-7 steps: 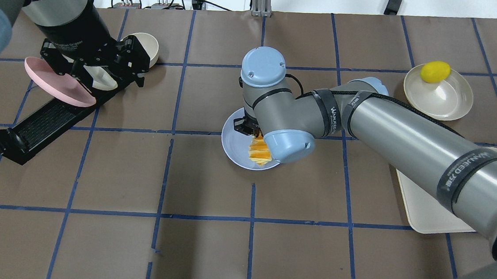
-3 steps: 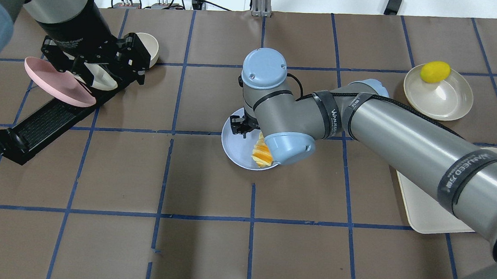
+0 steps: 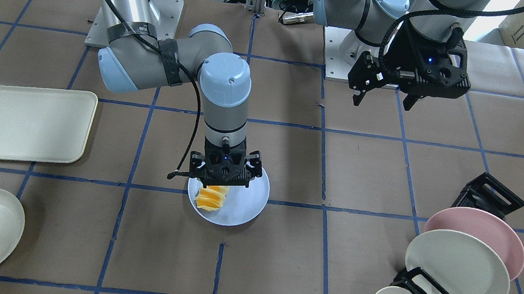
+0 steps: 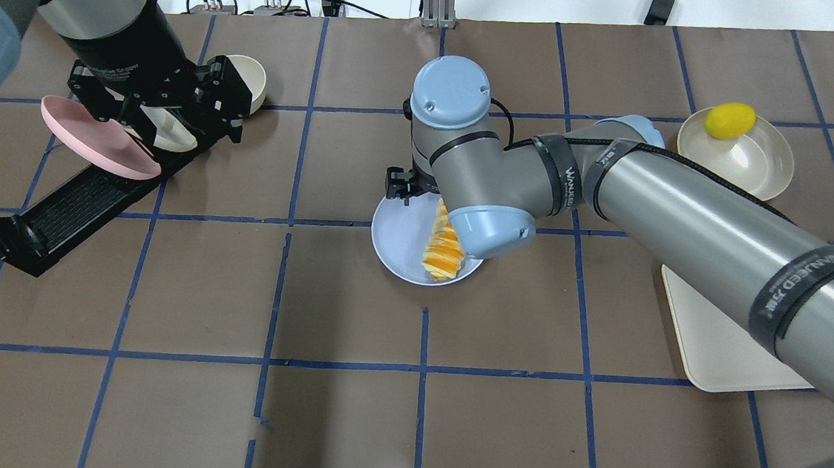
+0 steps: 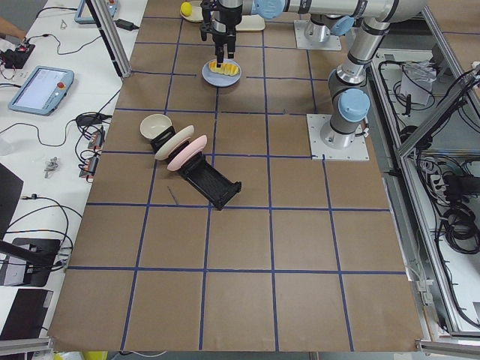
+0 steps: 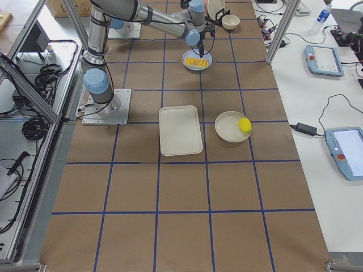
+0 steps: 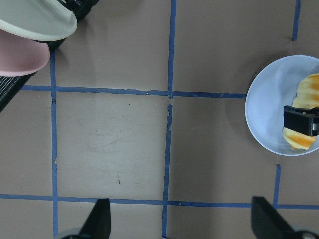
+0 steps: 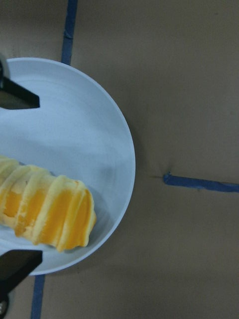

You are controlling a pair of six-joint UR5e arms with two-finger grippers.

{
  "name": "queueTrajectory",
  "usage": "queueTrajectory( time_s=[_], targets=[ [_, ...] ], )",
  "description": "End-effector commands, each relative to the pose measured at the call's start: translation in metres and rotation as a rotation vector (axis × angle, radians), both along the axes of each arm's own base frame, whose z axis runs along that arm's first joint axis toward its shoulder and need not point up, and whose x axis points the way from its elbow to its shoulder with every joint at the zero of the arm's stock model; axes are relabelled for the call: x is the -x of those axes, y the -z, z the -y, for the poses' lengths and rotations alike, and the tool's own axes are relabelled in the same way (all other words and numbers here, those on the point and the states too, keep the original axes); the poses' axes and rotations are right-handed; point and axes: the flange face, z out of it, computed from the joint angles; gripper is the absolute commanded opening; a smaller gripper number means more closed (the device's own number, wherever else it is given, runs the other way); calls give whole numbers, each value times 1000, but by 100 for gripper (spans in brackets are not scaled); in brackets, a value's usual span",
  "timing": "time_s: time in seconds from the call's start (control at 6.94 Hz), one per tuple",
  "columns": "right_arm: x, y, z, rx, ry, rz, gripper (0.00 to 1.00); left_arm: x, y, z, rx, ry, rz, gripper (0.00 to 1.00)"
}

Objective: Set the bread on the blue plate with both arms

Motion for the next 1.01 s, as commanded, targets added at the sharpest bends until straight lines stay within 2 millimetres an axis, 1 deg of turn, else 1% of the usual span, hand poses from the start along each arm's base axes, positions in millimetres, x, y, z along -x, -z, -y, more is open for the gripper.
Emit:
queueTrajectory(
  time_s=[0.0, 0.14, 0.29, 0.43, 0.58, 0.72, 0.86],
  targets=[
    [29, -68, 21, 69, 30, -20, 100, 0, 0, -1, 0, 1, 8, 99],
    [46, -84, 28, 114, 35, -85, 100, 0, 0, -1, 0, 2, 7, 99],
    [65, -97, 32, 151, 68, -109, 100, 0, 3, -1, -10, 2, 7, 99],
    [100, -111, 45, 154, 119, -109, 100, 0, 2, 0, -5, 0, 7, 99],
    [128, -133, 32, 42, 153, -120, 100, -1, 4, 0, -10, 0, 7, 99],
    [162, -153, 26, -5, 201, -78, 100, 0, 3, 1, -7, 0, 4, 99],
    [194, -172, 16, -39, 224, -81, 100, 1, 2, 0, -5, 0, -1, 99]
  ],
)
